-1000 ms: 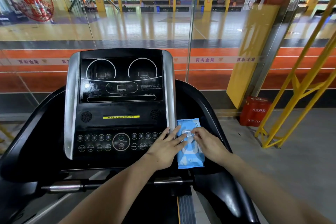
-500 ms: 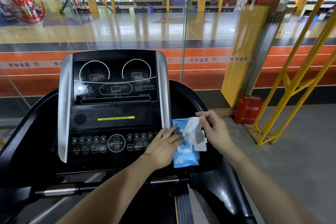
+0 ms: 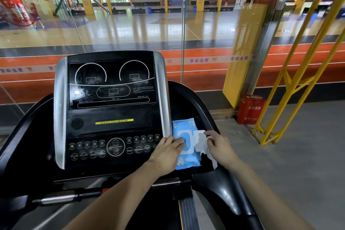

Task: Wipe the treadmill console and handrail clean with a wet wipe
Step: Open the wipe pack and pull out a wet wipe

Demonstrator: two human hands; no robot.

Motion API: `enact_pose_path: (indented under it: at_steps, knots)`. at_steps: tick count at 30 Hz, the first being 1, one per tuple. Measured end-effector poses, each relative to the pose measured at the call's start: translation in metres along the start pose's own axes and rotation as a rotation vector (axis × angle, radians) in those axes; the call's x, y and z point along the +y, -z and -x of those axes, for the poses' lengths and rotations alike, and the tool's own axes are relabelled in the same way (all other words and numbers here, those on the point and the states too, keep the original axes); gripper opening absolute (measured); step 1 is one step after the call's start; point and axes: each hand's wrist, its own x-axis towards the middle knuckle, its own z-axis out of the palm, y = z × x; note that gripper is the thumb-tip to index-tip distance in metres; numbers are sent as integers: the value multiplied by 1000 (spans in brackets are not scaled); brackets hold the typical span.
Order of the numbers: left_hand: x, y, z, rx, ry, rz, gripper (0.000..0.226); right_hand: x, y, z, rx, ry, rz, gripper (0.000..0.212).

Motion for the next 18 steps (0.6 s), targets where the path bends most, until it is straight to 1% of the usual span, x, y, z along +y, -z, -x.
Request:
enact_pose_path:
  at_steps: [3,5,7,9,11,13,16,18]
  knots:
    - [3,-3,3,-27,14,-11,70,1,0,0,-68,-29,142,39]
    - [4,-5,4,-45,13,-10,72,-2,1,-1,-90,-18,189,40]
    - [6,-7,5,-55,16,-13,74,-4,2,-2,-113,5,217,31]
    - [6,-8,6,-55,25,-20,75,-6,1,-4,-140,0,258,20]
    - [6,-9,7,-50,31,-23,76,-7,-1,-6,-154,-19,297,13]
    - [6,-10,8,-51,33,-19,75,-8,-3,-8,-133,-63,295,10]
    - [7,-9,9,-57,46,-31,72,-4,-3,-8,-52,-127,265,17]
    - [6,-9,10,-67,59,-42,71,0,-2,-7,-46,-138,269,20]
